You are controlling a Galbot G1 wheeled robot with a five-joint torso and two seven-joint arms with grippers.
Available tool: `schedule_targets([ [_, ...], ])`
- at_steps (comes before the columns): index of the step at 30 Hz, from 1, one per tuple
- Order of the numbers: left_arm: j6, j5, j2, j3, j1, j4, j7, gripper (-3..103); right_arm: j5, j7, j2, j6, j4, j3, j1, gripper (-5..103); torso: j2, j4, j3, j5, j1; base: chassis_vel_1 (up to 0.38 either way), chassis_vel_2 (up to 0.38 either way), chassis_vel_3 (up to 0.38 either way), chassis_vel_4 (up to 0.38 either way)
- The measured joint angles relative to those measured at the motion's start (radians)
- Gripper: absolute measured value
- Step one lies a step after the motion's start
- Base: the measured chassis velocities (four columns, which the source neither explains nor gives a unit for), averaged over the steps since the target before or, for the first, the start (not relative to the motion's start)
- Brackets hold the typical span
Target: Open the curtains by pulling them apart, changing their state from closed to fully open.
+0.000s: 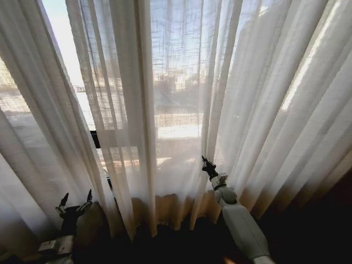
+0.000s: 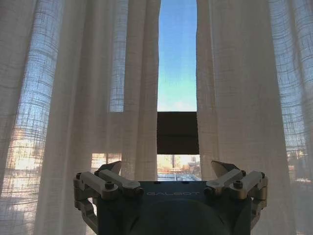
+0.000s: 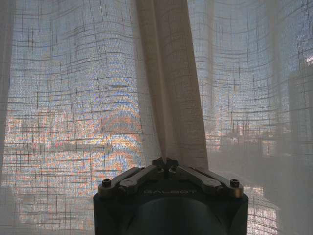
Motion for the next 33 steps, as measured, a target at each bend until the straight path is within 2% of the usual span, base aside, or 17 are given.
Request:
schedule_targets([
  [14, 0.000, 0.000, 0.000, 0.000, 0.000, 0.000, 0.000, 100, 0.013, -0.013, -0.011, 0.001, 0.003, 0.012, -0.005, 0, 0.000, 0.0001, 0.000, 0.0005, 0.000, -0.327, -0.336, 0.341, 0.341],
  [16, 0.000, 0.000, 0.000, 0.000, 0.000, 0.000, 0.000, 100, 0.014, -0.015, -0.013, 0.002, 0.003, 0.017, -0.008, 0, 0.000, 0.0000, 0.000, -0.0009, 0.000, -0.401, -0.392, 0.382, 0.365],
  [21, 0.000, 0.000, 0.000, 0.000, 0.000, 0.000, 0.000, 100, 0.018, -0.018, -0.016, 0.002, 0.004, 0.023, -0.014, 0, 0.000, 0.0001, 0.000, 0.0007, 0.000, -0.351, -0.349, 0.348, 0.331],
  [33, 0.000, 0.000, 0.000, 0.000, 0.000, 0.000, 0.000, 100, 0.022, -0.030, -0.017, 0.004, 0.004, 0.030, -0.016, 0, 0.000, 0.0002, 0.000, -0.0003, 0.000, -0.350, -0.358, 0.354, 0.358],
])
